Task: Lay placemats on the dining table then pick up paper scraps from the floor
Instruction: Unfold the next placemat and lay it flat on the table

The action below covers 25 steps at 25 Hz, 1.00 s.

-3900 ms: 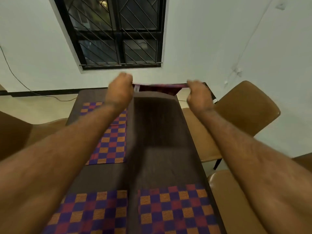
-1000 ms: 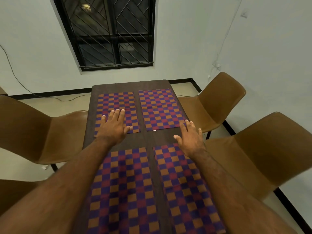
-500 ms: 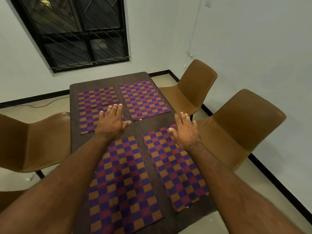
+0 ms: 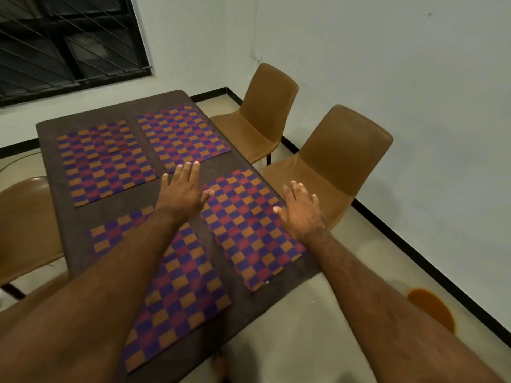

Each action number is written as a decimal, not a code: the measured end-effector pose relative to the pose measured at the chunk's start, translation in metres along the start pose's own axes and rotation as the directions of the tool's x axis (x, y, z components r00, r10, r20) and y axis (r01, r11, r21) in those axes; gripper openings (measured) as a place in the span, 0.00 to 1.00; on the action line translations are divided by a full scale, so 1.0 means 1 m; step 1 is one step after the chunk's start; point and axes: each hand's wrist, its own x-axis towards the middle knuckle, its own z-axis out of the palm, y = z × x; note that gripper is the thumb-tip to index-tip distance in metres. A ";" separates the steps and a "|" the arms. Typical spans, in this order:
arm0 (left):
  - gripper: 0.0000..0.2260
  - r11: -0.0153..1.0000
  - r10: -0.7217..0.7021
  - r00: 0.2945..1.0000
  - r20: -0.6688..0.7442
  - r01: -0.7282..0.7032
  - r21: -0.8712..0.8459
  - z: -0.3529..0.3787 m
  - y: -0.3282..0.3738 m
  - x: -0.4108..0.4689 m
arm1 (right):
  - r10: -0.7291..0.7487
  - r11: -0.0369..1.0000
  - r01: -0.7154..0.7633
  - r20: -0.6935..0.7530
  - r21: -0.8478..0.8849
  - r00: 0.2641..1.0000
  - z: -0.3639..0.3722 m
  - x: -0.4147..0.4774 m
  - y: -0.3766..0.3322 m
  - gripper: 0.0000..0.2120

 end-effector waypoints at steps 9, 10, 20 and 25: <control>0.38 0.999 -0.048 0.995 0.088 0.048 0.006 0.050 0.041 -0.112 | -0.044 0.999 0.044 0.081 -0.005 0.996 0.039 -0.087 0.026 0.32; 0.38 0.998 -0.059 0.994 0.089 0.059 0.009 0.053 0.040 -0.121 | -0.056 0.998 0.056 0.095 0.000 0.994 0.041 -0.090 0.024 0.32; 0.37 0.988 -0.151 0.983 0.108 0.152 0.003 0.069 0.010 -0.147 | -0.169 0.984 0.173 0.089 -0.039 0.982 0.051 -0.063 0.004 0.32; 0.38 0.985 -0.169 0.978 0.119 0.171 -0.007 0.075 0.016 -0.139 | -0.201 0.977 0.207 0.118 -0.043 0.972 0.055 -0.051 0.008 0.32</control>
